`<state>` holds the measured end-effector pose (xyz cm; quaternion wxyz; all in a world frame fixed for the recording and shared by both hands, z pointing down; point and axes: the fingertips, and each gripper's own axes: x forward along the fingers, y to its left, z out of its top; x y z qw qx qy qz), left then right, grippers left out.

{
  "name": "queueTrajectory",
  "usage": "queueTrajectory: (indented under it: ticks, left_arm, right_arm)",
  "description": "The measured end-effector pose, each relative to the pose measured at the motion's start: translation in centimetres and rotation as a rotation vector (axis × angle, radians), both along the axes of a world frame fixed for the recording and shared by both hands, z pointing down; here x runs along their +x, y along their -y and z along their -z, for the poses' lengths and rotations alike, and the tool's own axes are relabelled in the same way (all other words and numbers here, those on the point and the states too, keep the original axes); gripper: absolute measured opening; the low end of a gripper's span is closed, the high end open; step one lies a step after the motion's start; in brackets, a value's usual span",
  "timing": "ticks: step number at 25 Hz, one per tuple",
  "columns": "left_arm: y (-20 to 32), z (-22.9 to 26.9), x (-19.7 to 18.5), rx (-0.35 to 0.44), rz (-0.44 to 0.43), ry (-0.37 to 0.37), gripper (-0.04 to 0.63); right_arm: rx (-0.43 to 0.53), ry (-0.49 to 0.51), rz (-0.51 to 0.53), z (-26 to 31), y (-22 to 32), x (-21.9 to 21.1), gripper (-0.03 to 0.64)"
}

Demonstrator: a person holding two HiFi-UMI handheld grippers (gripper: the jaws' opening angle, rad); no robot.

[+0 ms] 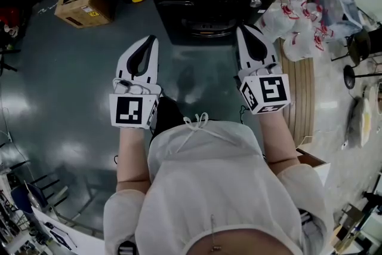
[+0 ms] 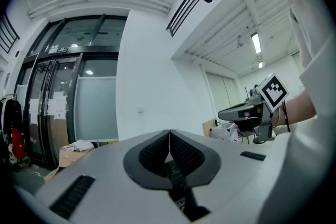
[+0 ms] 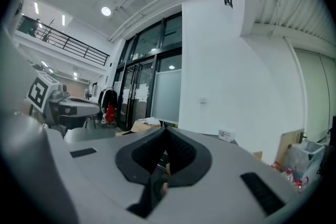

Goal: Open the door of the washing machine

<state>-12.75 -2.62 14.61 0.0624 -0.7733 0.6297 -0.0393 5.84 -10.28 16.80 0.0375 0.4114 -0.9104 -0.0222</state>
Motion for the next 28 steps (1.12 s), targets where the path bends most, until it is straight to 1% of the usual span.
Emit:
queueTrajectory:
  ticks: [5, 8, 11, 18, 20, 28]
  left_arm:
    - [-0.3, -0.2, -0.3, -0.005, -0.001, 0.004, 0.021]
    - [-0.6, -0.2, -0.5, -0.014, 0.002, -0.009, 0.021]
    - [-0.8, -0.3, -0.4, -0.029, -0.010, -0.003, 0.021]
    - [0.1, -0.5, -0.1, -0.040, -0.032, -0.001, 0.021]
    - [0.3, -0.4, 0.3, -0.043, -0.034, -0.010, 0.021]
    - [0.5, -1.0, 1.7, -0.050, -0.052, -0.005, 0.021]
  right_arm:
    - [0.001, 0.000, -0.007, -0.1, -0.7, 0.0, 0.003]
    - [0.005, -0.021, 0.001, -0.3, -1.3, -0.1, 0.002]
    - [0.002, -0.038, -0.016, -0.6, -1.7, 0.4, 0.002]
    - [-0.024, -0.027, -0.054, -1.0, -1.6, 1.7, 0.002]
    - [-0.023, -0.025, -0.053, -1.1, -1.7, 1.9, 0.000]
    - [-0.018, 0.011, -0.031, -0.5, -2.2, 2.3, 0.000]
